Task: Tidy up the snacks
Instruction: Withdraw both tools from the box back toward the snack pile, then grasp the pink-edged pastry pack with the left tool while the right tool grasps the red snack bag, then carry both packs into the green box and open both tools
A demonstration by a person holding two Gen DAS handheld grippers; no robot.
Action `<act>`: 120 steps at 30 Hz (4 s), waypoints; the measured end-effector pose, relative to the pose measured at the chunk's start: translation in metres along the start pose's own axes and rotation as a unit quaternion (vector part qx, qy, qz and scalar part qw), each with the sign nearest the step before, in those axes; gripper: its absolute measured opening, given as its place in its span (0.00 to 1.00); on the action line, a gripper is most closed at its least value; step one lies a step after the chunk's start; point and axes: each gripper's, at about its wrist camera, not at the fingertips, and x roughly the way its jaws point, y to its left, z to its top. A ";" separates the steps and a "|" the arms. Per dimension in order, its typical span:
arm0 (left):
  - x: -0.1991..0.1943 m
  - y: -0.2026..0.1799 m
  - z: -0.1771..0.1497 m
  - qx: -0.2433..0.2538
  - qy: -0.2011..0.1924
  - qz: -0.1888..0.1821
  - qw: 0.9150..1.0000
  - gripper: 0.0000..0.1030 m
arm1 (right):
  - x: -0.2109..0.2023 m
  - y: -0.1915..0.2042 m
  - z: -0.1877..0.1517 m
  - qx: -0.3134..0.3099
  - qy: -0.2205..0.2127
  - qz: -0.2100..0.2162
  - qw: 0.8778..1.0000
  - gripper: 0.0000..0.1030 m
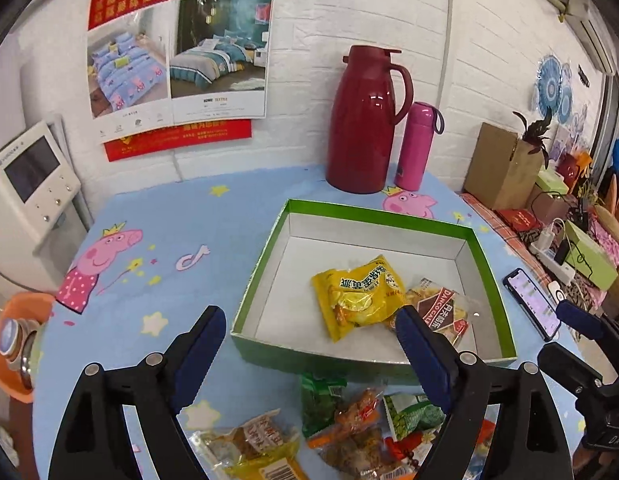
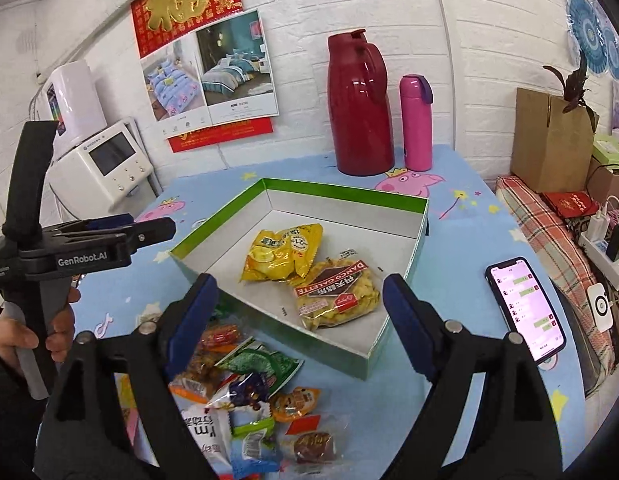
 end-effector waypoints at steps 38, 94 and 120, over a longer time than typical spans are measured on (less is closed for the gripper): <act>-0.125 0.033 -0.151 0.043 0.068 -0.030 0.996 0.95 | -0.117 0.054 -0.070 -0.117 0.057 0.084 0.988 0.92; -0.093 0.001 -0.123 0.051 0.075 -0.100 0.991 0.55 | -0.075 0.044 -0.091 -0.096 0.093 0.081 0.988 0.49; 0.081 -0.004 0.007 -0.015 0.088 -0.047 0.995 0.55 | 0.075 -0.039 0.008 0.009 0.055 -0.026 0.998 0.49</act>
